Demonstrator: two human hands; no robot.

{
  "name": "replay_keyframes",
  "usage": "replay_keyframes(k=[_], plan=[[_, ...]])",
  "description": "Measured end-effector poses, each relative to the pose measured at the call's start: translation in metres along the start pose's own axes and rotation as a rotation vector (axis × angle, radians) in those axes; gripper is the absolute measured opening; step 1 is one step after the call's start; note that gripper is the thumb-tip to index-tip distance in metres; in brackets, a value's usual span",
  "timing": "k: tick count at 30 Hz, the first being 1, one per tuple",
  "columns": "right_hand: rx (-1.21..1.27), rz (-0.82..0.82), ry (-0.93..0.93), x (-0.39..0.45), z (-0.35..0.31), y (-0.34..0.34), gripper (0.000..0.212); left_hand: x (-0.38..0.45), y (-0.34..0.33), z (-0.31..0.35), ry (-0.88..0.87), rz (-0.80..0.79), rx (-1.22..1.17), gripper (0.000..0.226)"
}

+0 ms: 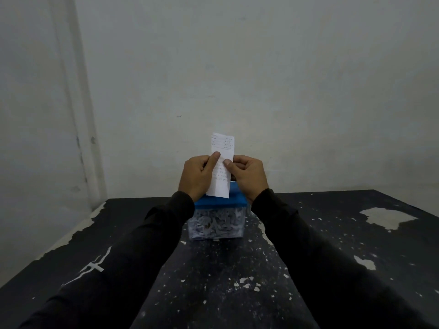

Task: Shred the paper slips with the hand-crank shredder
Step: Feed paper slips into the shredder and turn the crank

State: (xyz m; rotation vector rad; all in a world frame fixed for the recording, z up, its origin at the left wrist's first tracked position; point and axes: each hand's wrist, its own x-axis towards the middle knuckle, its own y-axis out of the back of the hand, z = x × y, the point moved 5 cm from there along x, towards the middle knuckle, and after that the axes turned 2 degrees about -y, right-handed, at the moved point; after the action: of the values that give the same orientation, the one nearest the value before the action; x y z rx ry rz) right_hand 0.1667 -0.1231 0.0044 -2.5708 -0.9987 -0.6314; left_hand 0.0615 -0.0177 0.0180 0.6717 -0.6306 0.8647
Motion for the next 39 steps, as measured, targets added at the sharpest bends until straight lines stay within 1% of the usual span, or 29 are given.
replay_keyframes(k=[3, 6, 8, 10, 12, 13, 15, 18, 22, 25, 27, 29, 31, 33, 34, 36, 39], plan=[[-0.003, 0.001, 0.018, -0.001, 0.0, -0.002, 0.011, -0.001, 0.001, -0.004, 0.001, 0.024, 0.014, 0.053], [-0.004, 0.026, 0.034, -0.003, 0.0, -0.004, 0.009, -0.002, 0.0, -0.004, 0.007, 0.012, 0.015, 0.055], [-0.029, 0.048, 0.043, -0.003, 0.0, -0.002, 0.008, 0.0, -0.001, -0.005, 0.042, -0.017, -0.023, 0.053], [-0.052, 0.064, 0.042, -0.002, -0.001, 0.001, 0.009, 0.002, -0.002, -0.008, 0.077, -0.093, -0.095, 0.047], [-0.091, 0.065, 0.061, -0.001, -0.004, 0.004, 0.016, 0.002, -0.002, -0.012, 0.077, -0.169, -0.103, 0.041], [-0.116, 0.063, 0.07, -0.001, -0.005, 0.006, 0.023, 0.002, -0.001, -0.013, 0.072, -0.18, -0.096, 0.039], [-0.155, 0.037, 0.099, -0.003, -0.008, 0.008, 0.036, 0.004, 0.002, -0.015, 0.06, -0.154, -0.072, 0.038], [-0.199, -0.059, 0.15, -0.005, -0.011, 0.004, 0.037, 0.003, 0.005, -0.013, 0.033, -0.097, -0.022, 0.036], [-0.304, -0.126, 0.145, 0.001, -0.008, 0.002, 0.044, 0.002, 0.007, -0.009, -0.003, -0.111, -0.041, 0.034], [-0.381, -0.14, 0.131, 0.006, -0.008, 0.004, 0.036, 0.002, 0.006, -0.006, 0.023, -0.162, -0.121, 0.031], [-0.461, -0.141, 0.148, 0.008, -0.009, 0.006, 0.03, 0.0, 0.006, -0.002, 0.035, -0.168, -0.158, 0.033], [-0.515, -0.14, 0.156, 0.007, -0.01, 0.007, 0.028, -0.001, 0.007, 0.0, 0.043, -0.173, -0.171, 0.035], [-0.54, -0.146, 0.165, 0.008, -0.013, 0.008, 0.027, -0.001, 0.007, -0.001, 0.08, -0.18, -0.205, 0.031], [-0.507, -0.165, 0.146, 0.009, -0.014, 0.008, 0.028, -0.001, 0.008, -0.005, 0.145, -0.179, -0.248, 0.026], [-0.449, -0.174, 0.12, 0.009, -0.015, 0.007, 0.028, 0.0, 0.008, -0.007, 0.183, -0.173, -0.281, 0.024], [-0.271, -0.164, 0.051, 0.008, -0.017, 0.005, 0.031, -0.001, 0.006, -0.008, 0.236, -0.156, -0.355, 0.023], [-0.03, -0.11, -0.022, 0.006, -0.017, 0.005, 0.033, -0.002, 0.005, -0.003, 0.224, -0.092, -0.344, 0.021]])
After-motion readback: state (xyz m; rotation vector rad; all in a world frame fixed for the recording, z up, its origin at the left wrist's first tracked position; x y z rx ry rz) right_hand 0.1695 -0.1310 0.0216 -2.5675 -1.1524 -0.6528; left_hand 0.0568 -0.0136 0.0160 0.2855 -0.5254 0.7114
